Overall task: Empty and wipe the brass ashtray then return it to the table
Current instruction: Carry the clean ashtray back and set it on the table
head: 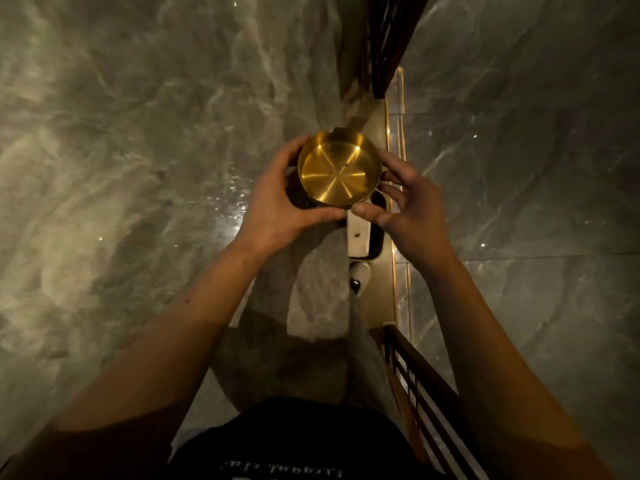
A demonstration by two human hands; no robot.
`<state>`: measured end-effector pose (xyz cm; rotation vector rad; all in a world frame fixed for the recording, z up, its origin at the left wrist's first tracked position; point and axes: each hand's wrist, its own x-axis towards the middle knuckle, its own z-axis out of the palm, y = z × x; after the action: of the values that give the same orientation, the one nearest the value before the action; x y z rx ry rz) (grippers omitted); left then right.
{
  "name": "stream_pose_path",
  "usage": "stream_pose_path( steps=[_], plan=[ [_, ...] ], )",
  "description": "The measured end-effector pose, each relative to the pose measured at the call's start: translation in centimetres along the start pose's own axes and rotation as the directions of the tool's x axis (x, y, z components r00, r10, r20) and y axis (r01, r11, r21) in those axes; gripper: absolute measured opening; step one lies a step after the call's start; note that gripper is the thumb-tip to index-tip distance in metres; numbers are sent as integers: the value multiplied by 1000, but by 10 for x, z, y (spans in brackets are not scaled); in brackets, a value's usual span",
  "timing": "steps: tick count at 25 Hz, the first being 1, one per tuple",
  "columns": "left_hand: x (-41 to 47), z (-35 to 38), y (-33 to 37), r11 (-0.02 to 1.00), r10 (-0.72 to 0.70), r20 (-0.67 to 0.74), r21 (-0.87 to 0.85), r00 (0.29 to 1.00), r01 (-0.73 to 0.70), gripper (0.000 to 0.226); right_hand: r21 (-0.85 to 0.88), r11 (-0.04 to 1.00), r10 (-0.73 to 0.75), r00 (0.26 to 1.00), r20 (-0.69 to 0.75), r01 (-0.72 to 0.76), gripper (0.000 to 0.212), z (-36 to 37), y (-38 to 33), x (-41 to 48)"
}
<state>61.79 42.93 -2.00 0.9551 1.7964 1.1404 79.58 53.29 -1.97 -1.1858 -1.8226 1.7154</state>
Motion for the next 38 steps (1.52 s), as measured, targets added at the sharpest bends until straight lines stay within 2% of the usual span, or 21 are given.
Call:
stream_pose_path(
  steps=[4,7,11,16,21,28,38],
  plan=[
    [-36,-92,-21,999,37,-35,36,999,-35,108,-131,988,-83,997,3,83,79,93,-32,-15],
    [-68,-161,-31,996,61,-50,74,997,-57,106,-156,983,-101,995,-22,97,77,162,-59,-28],
    [-108,-235,-40,993,66,-119,108,991,-53,105,-158,973,-155,984,89,168,75,236,-93,-40],
    [-146,-268,-44,996,59,-211,84,976,-42,105,-168,966,-170,972,160,197,75,273,-114,-53],
    [-181,-279,-42,998,31,-316,65,948,-11,100,-240,923,-237,936,259,300,78,289,-128,-69],
    [-215,-318,-47,997,-3,-396,71,918,34,102,-254,896,-272,903,332,364,78,335,-145,-79],
    [-264,-473,-124,997,-43,-470,33,881,66,104,-353,844,-246,876,414,404,79,520,-172,-72]
  ],
)
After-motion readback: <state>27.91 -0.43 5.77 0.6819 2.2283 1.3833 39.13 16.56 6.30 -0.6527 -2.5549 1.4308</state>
